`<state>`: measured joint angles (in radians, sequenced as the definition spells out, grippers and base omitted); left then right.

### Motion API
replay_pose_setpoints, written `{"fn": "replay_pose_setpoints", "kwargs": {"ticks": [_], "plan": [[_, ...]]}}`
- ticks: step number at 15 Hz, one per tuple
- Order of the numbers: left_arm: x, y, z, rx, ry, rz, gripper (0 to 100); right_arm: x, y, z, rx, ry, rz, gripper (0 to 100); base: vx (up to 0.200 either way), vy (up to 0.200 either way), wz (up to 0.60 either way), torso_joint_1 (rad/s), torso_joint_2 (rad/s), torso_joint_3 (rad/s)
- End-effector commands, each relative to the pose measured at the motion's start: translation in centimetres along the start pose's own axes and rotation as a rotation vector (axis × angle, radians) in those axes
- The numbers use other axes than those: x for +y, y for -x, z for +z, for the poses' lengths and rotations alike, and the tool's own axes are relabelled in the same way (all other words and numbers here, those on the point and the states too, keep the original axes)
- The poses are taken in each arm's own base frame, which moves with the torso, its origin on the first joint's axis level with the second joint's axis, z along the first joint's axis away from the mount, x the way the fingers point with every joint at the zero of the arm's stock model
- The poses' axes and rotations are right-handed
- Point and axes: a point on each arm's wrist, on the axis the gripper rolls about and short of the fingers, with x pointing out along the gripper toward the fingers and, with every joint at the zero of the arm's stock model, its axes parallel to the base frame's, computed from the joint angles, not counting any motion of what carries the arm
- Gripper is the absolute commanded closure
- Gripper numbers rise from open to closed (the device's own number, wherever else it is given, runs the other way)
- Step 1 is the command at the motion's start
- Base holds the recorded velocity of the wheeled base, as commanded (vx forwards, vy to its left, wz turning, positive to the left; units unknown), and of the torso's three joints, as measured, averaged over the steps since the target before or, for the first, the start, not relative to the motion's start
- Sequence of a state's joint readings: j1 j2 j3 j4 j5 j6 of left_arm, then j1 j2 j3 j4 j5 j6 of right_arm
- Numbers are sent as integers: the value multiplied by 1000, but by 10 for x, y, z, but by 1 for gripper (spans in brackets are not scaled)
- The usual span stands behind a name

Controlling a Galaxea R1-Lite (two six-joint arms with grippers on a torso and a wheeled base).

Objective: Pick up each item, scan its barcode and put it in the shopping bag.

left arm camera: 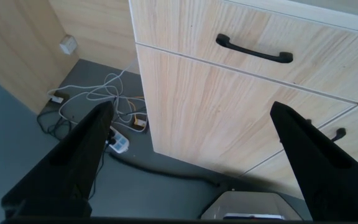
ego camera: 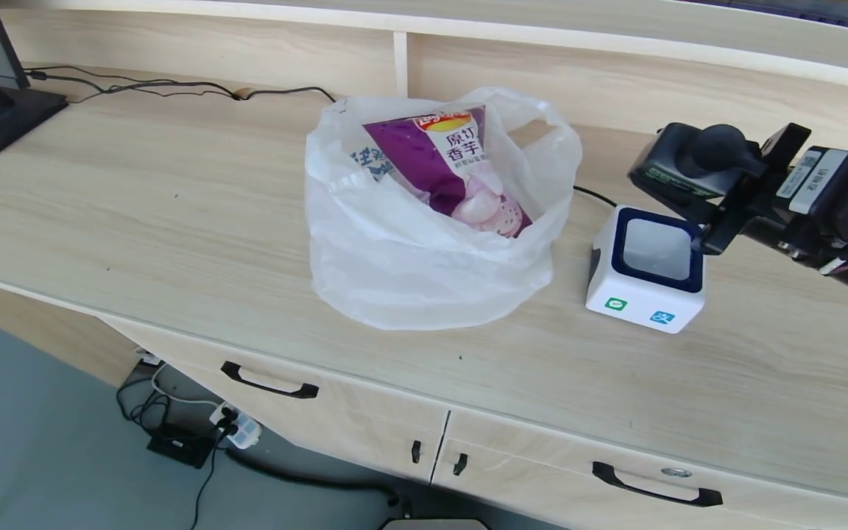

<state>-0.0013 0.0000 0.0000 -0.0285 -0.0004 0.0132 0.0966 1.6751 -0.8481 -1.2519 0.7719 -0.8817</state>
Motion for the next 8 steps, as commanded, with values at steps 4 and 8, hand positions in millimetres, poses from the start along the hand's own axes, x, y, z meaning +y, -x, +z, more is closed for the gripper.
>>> {"fn": "replay_pose_setpoints", "kwargs": {"ticks": [4,8], "plan": [[0,0,0,1,-1,0,0,5,21,-2,76,-20,-18,100,0,0,0,0,0,0],[0,0,0,1,1,0,0,19,31,4,109,-52,-5,100,0,0,0,0,0,0]]}}
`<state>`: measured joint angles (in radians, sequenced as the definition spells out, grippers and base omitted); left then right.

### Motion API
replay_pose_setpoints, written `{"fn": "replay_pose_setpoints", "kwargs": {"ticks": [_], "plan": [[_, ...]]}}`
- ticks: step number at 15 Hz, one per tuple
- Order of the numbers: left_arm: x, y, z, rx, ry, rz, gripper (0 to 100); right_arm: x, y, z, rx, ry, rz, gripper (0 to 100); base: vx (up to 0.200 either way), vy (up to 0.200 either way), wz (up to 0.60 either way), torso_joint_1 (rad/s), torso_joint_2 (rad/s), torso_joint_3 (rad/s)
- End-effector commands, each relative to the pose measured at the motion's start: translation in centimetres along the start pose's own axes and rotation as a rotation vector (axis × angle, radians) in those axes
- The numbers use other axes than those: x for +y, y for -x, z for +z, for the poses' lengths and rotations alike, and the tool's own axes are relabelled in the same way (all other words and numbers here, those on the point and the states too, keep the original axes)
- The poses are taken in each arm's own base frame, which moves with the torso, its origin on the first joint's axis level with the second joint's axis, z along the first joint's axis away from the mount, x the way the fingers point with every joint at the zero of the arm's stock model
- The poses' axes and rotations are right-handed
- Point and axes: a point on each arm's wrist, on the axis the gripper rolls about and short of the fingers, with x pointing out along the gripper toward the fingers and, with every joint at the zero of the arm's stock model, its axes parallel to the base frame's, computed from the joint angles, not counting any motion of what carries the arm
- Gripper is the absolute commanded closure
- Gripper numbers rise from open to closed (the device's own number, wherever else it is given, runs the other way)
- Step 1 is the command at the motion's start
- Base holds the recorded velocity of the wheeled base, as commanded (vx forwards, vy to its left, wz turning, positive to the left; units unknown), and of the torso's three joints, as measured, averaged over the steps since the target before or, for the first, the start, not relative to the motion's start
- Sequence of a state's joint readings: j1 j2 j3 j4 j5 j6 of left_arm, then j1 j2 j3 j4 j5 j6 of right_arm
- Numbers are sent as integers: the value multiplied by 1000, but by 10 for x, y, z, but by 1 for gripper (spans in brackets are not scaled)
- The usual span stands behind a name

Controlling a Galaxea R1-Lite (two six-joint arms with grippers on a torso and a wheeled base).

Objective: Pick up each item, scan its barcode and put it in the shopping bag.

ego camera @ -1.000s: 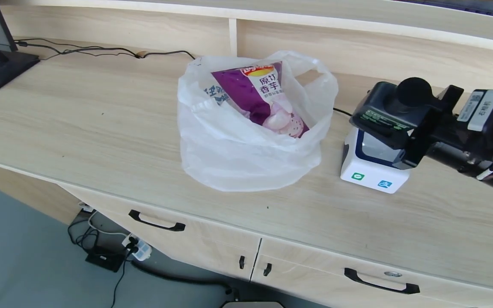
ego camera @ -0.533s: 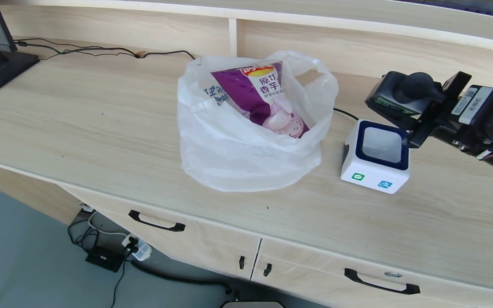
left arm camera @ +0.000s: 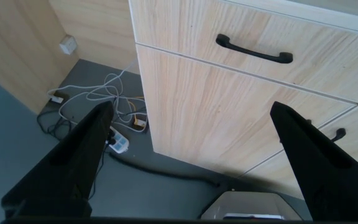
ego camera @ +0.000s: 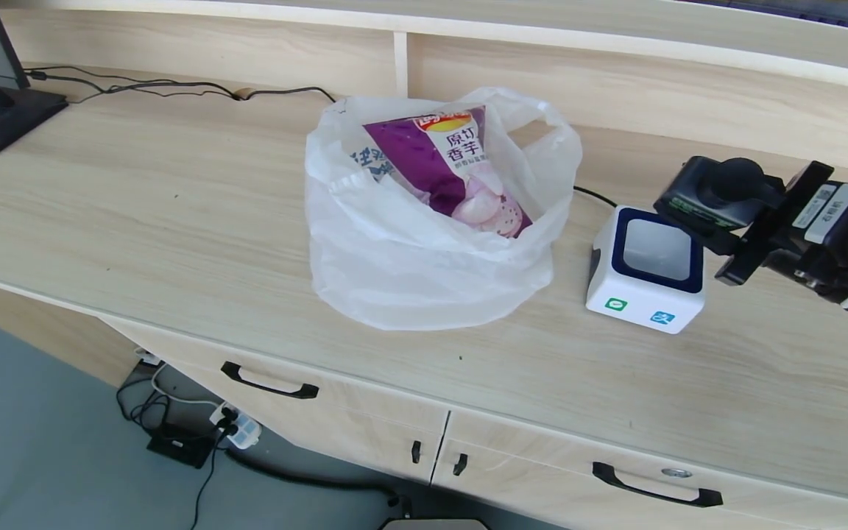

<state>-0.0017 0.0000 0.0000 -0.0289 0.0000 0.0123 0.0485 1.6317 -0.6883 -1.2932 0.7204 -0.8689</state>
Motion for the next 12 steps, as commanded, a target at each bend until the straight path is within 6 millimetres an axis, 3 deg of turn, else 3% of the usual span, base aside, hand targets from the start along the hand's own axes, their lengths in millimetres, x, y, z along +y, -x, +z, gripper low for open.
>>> {"fn": "replay_pose_setpoints", "kwargs": {"ticks": [1,3,5,7,8,9,12], "plan": [[0,0,0,1,0,0,0,4,2,5,1,-7,4,100,0,0,0,0,0,0],[0,0,0,1,-1,0,0,1,-1,8,-13,-10,-6,100,0,0,0,0,0,0],[0,0,0,1,-1,0,0,-6,-8,26,-49,-65,-50,100,0,0,0,0,0,0],[0,0,0,3,-3,0,0,-6,-5,65,-27,-255,-178,100,0,0,0,0,0,0],[0,0,0,3,-3,0,0,-6,-5,65,-27,-255,-178,100,0,0,0,0,0,0],[0,0,0,4,-5,-1,0,7,6,99,14,-431,-287,100,0,0,0,0,0,0],[0,0,0,4,-5,-1,0,32,20,130,77,-589,-303,100,0,0,0,0,0,0]]}}
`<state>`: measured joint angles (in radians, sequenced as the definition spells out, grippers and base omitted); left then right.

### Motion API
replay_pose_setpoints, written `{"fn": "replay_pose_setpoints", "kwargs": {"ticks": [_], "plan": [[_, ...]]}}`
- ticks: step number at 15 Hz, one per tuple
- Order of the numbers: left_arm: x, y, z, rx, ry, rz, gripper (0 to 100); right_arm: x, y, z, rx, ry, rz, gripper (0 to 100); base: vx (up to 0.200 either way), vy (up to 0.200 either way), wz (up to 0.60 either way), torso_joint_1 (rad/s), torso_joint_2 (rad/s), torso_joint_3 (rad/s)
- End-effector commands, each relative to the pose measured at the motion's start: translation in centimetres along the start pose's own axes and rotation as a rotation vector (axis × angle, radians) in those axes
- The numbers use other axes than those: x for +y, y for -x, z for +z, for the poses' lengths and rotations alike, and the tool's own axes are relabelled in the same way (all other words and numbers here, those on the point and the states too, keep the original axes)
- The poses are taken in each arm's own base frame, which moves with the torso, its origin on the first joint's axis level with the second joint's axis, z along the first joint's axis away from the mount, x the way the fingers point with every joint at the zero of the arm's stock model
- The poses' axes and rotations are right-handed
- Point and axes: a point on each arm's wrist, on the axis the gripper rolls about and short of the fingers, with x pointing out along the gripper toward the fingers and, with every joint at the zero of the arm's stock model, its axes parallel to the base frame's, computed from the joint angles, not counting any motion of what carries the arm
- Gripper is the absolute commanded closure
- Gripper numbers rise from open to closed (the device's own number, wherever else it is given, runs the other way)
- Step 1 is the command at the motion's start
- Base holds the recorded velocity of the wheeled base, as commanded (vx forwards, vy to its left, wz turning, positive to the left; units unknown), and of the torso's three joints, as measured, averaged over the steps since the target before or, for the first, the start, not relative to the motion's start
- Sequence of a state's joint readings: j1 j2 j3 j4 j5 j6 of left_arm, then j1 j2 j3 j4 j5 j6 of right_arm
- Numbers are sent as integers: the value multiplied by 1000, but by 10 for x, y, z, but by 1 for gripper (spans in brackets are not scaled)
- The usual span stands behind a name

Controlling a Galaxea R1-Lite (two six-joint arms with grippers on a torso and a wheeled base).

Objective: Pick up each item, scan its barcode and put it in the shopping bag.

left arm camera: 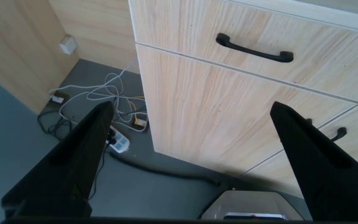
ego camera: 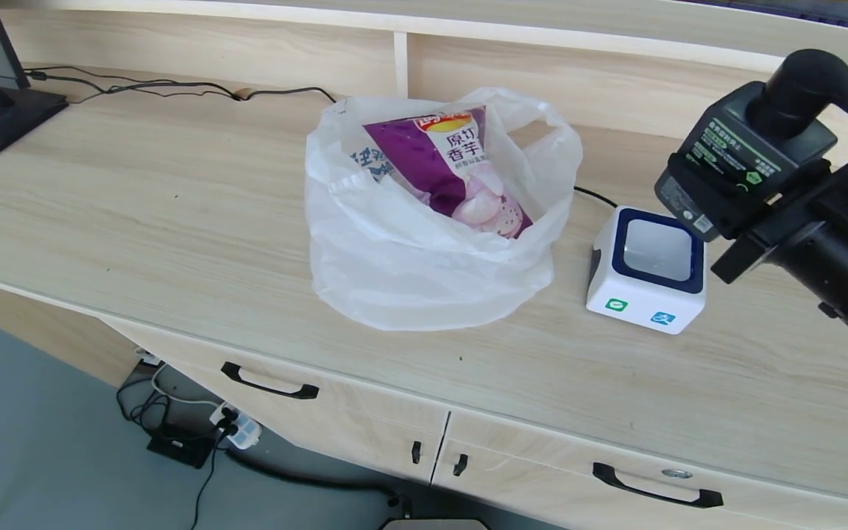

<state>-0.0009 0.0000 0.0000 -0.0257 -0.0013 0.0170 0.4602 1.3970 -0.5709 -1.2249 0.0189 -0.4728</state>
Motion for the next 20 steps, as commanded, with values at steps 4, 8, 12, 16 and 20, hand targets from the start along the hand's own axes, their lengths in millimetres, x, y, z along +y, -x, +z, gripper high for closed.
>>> {"fn": "replay_pose_setpoints", "kwargs": {"ticks": [4,8,12,16,20], "plan": [[0,0,0,1,0,-1,0,10,15,36,1,-232,-33,100,0,0,0,0,0,0],[0,0,0,1,0,-1,0,-2,6,42,35,-275,-67,100,0,0,600,-4,1,4],[0,0,0,1,0,-1,0,-13,-2,36,45,-371,-123,100,0,0,450,7,4,3],[0,0,0,1,0,-1,0,-14,-30,22,66,-457,-138,100,0,0,0,19,-40,-13],[0,0,0,1,3,-1,0,-2,-60,-1,118,-519,-120,100,0,0,0,0,0,0]]}}
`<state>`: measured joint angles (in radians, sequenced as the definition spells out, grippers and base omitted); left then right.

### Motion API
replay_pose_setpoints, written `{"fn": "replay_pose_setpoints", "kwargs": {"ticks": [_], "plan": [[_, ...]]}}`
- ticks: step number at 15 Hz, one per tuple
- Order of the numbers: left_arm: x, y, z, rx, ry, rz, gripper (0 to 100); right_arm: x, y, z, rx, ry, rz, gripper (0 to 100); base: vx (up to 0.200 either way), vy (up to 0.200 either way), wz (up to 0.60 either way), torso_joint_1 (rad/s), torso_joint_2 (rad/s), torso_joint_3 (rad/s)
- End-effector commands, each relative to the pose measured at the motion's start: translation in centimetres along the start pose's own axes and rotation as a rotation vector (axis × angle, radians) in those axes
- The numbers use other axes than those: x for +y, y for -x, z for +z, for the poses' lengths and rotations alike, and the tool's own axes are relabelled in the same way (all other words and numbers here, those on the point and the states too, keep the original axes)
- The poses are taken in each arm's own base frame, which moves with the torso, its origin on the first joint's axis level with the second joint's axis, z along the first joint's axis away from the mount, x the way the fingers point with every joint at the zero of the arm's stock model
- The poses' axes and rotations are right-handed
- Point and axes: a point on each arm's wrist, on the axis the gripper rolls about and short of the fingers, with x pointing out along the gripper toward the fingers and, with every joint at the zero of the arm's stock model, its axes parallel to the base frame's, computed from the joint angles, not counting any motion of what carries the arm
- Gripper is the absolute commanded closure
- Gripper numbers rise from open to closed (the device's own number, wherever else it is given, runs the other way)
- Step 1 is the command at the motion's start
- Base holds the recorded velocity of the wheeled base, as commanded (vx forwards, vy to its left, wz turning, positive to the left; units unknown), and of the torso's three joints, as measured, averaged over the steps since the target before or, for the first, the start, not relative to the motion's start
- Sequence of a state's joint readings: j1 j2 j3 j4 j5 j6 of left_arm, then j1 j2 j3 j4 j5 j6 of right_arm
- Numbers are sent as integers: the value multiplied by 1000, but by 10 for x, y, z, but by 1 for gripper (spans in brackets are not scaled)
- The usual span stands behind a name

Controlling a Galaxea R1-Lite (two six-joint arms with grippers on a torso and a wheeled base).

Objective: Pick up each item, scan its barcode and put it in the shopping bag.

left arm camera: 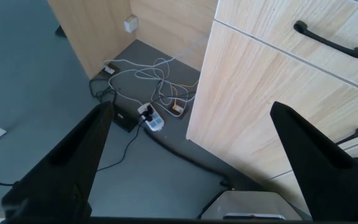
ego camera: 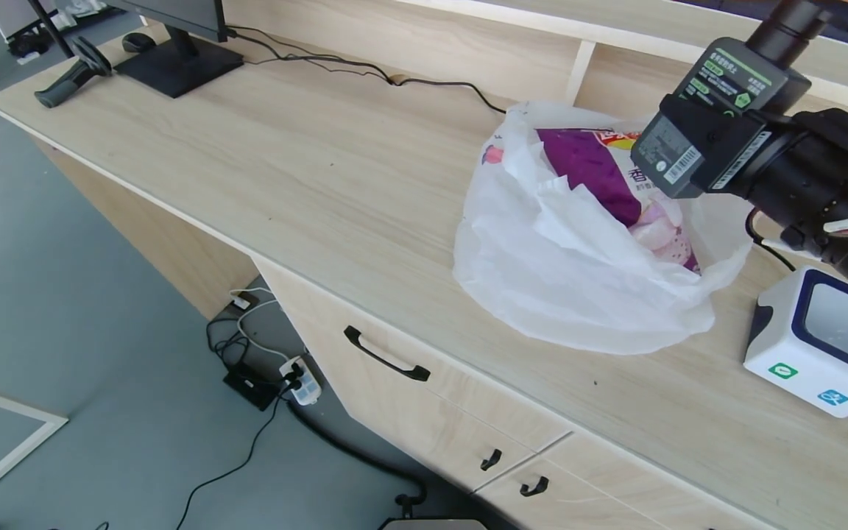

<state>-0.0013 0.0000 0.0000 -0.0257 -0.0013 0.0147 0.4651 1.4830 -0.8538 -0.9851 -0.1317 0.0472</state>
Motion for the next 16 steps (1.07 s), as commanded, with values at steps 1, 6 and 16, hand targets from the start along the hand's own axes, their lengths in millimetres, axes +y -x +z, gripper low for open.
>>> {"fn": "replay_pose_setpoints", "kwargs": {"ticks": [1,6,16], "plan": [[0,0,0,0,1,1,0,5,-13,-21,58,0,11,100,0,0,0,0,0,0],[0,0,0,0,-1,-1,0,12,-21,-40,110,-9,32,100,0,0,0,0,0,0],[0,0,0,1,-2,-1,0,30,-31,-68,179,-40,75,100,0,0,0,0,0,0]]}}
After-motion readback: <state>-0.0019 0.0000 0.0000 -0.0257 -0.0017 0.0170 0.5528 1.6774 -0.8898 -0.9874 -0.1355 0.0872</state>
